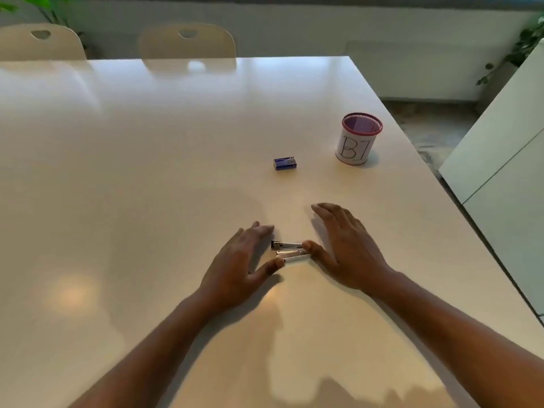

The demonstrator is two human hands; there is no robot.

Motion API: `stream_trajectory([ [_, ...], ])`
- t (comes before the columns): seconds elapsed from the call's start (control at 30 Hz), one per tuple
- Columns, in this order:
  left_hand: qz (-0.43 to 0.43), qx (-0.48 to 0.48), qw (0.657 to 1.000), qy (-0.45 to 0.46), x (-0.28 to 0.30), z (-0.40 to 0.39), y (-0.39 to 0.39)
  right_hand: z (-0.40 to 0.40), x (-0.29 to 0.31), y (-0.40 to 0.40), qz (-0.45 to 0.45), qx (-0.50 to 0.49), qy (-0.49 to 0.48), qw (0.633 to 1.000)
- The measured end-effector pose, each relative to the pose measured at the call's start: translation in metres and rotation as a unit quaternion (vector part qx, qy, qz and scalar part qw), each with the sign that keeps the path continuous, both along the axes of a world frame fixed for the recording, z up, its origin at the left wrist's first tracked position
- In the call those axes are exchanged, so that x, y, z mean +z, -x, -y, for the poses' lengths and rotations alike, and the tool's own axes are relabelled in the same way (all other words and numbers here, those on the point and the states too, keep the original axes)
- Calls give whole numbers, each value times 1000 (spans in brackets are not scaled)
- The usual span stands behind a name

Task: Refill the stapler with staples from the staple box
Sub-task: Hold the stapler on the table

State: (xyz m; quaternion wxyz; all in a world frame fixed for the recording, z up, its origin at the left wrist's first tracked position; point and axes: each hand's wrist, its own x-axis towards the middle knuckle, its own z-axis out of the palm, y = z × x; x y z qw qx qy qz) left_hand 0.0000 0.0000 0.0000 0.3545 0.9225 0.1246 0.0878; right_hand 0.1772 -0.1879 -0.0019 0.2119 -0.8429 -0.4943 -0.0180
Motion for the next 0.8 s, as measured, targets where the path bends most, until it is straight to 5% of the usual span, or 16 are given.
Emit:
stream_trajectory([
  [0.27, 32, 34, 994, -102, -9, 9, 1, 5, -8, -1, 1, 11, -39, 999],
  [0.8, 105, 43, 991, -73, -5, 9, 5, 8, -9, 2, -1, 98, -125, 987],
])
